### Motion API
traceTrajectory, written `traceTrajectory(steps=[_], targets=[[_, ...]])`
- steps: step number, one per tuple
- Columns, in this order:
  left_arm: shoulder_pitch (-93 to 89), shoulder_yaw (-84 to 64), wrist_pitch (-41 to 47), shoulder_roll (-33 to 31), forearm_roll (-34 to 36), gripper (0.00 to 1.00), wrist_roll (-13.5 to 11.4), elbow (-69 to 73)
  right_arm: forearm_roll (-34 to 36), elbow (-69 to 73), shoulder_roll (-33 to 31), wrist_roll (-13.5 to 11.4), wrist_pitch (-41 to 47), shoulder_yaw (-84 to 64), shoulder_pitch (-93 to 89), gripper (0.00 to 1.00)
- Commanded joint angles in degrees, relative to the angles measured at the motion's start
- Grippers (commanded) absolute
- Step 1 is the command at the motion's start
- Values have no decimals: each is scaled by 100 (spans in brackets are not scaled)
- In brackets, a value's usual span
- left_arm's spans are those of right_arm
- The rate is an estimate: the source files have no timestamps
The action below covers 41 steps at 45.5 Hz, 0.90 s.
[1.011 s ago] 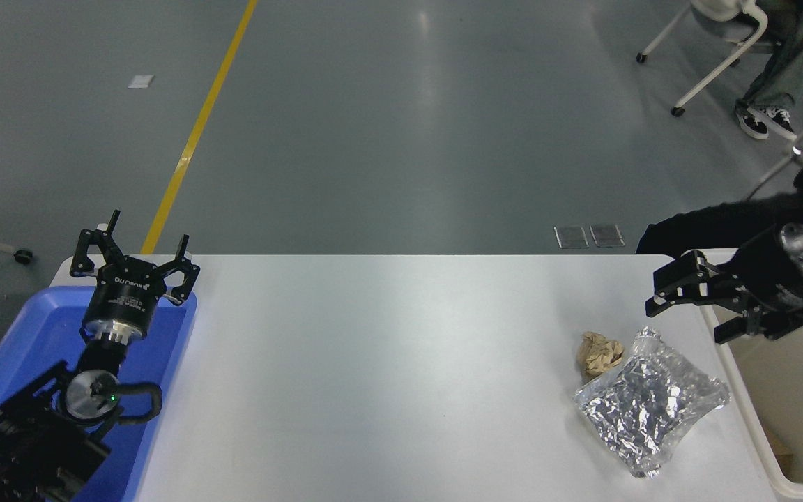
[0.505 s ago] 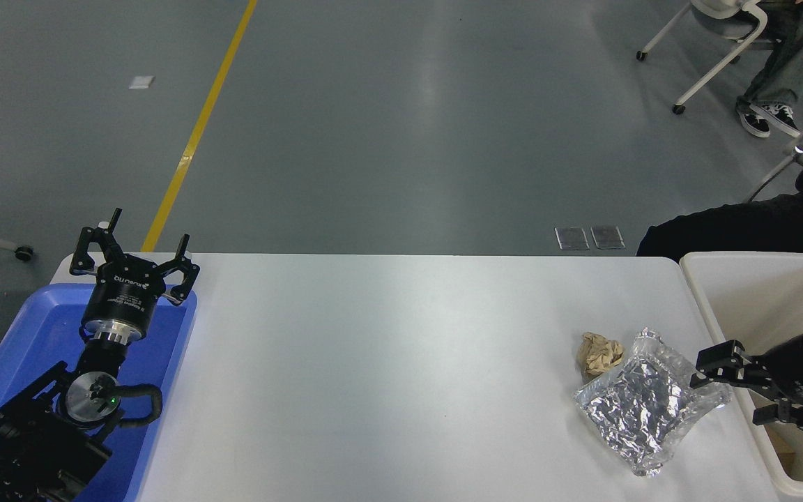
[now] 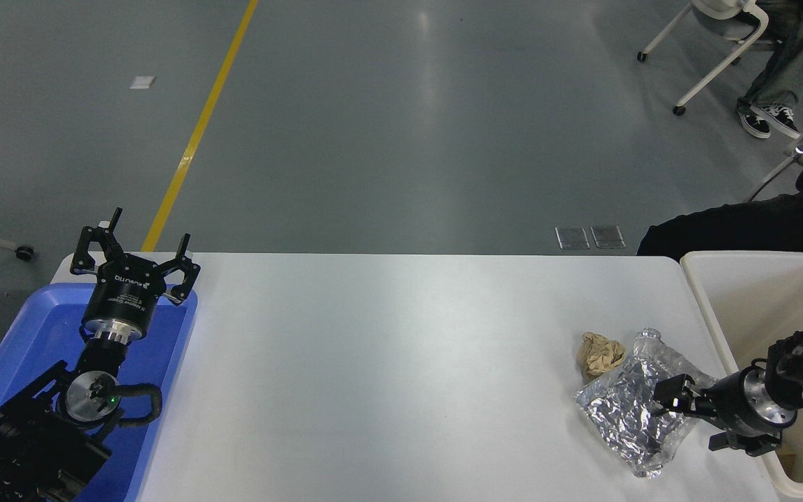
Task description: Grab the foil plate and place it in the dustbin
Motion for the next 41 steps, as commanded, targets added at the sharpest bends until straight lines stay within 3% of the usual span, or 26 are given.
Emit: traceTrajectory(steps=[1,2,3,28,41], targets=[[0,0,0,0,0,100,1,5,-67,-266,132,11,-148,41,-251,13],[0,0,0,0,0,100,1,-3,-76,-266,132,11,-148,41,-251,10],[0,0,0,0,0,100,1,-3,-84,-266,123,11,-156,41,-251,0],[0,0,0,0,0,100,1,-3,-85,-126,-87,-7,-262,-152,179,0],[0,0,0,0,0,100,10,5,-181,1262,-1132,2,-192,-1276,2058,0]])
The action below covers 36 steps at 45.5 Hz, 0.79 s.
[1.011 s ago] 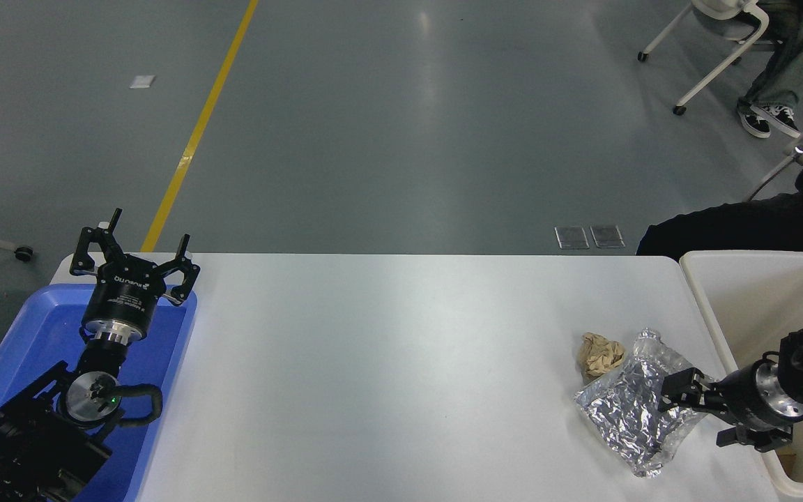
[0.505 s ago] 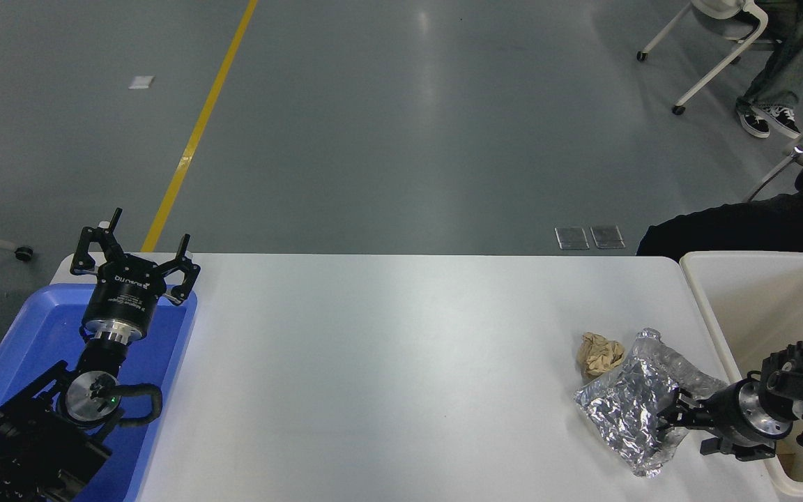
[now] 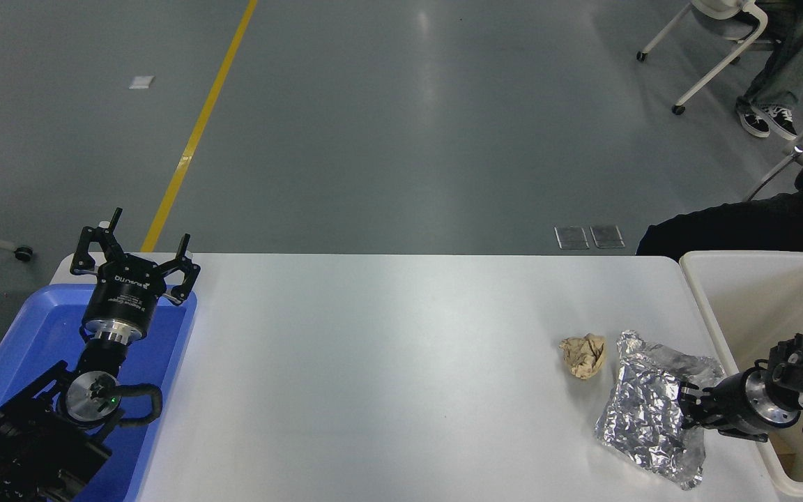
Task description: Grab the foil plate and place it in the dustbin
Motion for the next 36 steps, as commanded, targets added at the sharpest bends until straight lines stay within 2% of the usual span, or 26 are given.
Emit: traceTrajectory(steps=[1,7,14,24,31,36], targets=[[0,6,0,0,1,100,2,0,-125,1146,-846,1,54,-950,1621,0],[0,-3,0,0,1,100,2,0,-240,2200,-1347,1,186,-2003,3438,0],[0,-3,0,0,1,100,11,0,-214,3370,-1261,1,345,-3586,5882,0],[0,-3,0,0,1,100,11,0,-65,4619,-260,18,739,-4651,8450,0],[9,-3,0,0,1,100,2,9,392,4910,470,27,1012,-4651,9199,0],[9,-3,0,0,1,100,2,9,525,4919,647,27,1048,-4651,9261,0]])
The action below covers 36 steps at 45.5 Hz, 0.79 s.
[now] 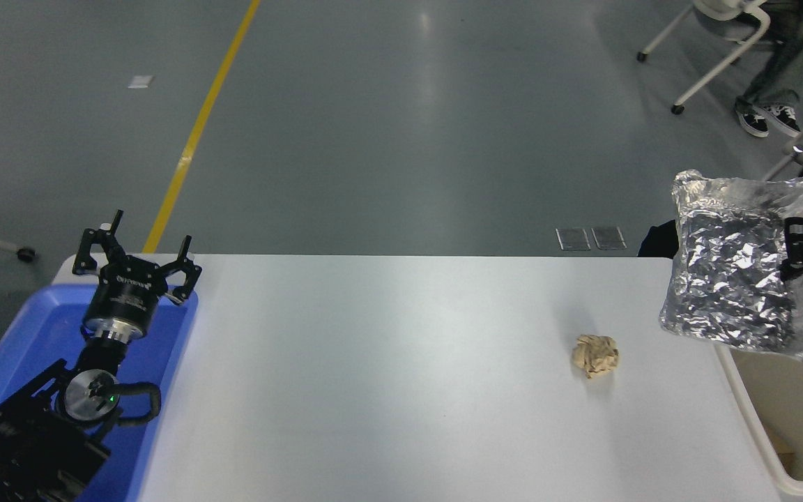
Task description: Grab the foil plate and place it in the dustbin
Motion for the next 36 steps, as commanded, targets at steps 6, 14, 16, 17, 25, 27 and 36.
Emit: traceTrajectory(steps=[6,14,16,17,25,27,36], targets=[[4,0,9,0,0,100,-7,3,360,534,649,9,266,-395,1187,0],[4,0,9,0,0,100,-16,3,273,481,544,9,266,-561,1169,0],[4,0,9,0,0,100,-16,3,203,420,474,9,266,-640,1152,0],[4,0,9,0,0,100,-16,-5,150,385,439,9,266,-667,1134,0],[4,0,9,0,0,100,-16,3,-983,-186,-518,9,222,-825,819,0],[4,0,9,0,0,100,-16,3,-1264,-449,-852,9,213,-825,634,0],[4,0,9,0,0,100,-16,3,-2065,-2215,-2215,36,-286,-299,-858,0]])
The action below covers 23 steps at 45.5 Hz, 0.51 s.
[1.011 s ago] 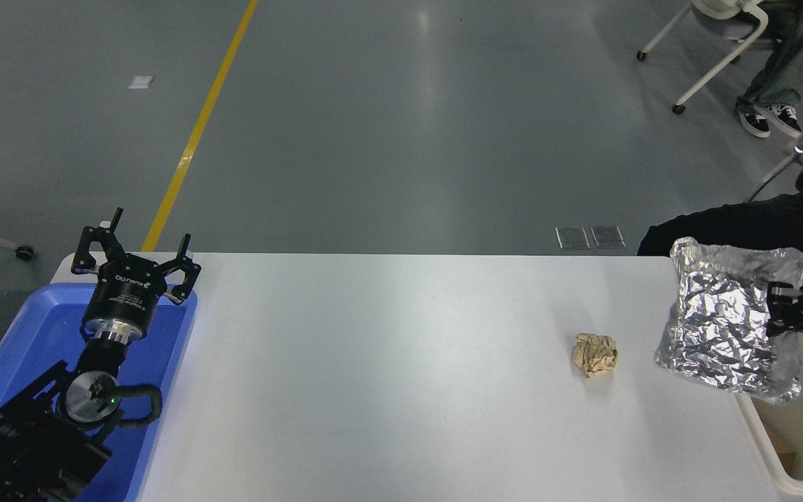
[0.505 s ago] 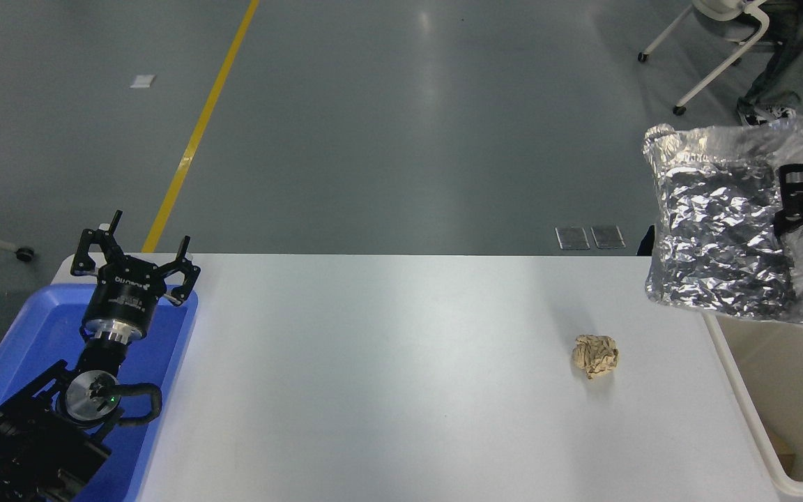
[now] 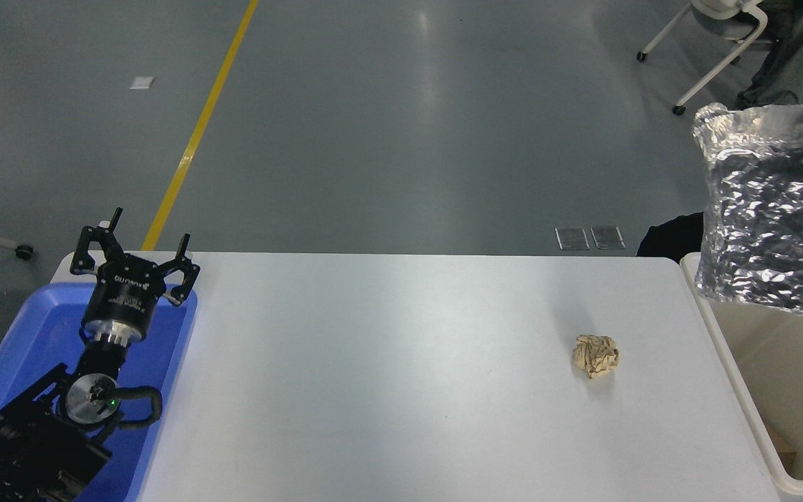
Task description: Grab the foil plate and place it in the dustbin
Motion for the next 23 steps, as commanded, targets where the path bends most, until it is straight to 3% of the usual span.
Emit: traceTrajectory(steps=[1,7,13,23], targets=[[-1,0,-1,0,0,100,-1,0,-976,-1760,-1477,33,-612,503,-1597,0],[-1,0,-1,0,0,100,-1,0,-968,-2692,-1917,24,-1702,1644,-3705,0],[-1,0,-1,0,0,100,-1,0,-889,-3360,-1883,16,-2458,3296,-5999,0],[-1,0,-1,0,0,100,-1,-9,-705,-4924,-803,16,-3214,6407,-9586,0]])
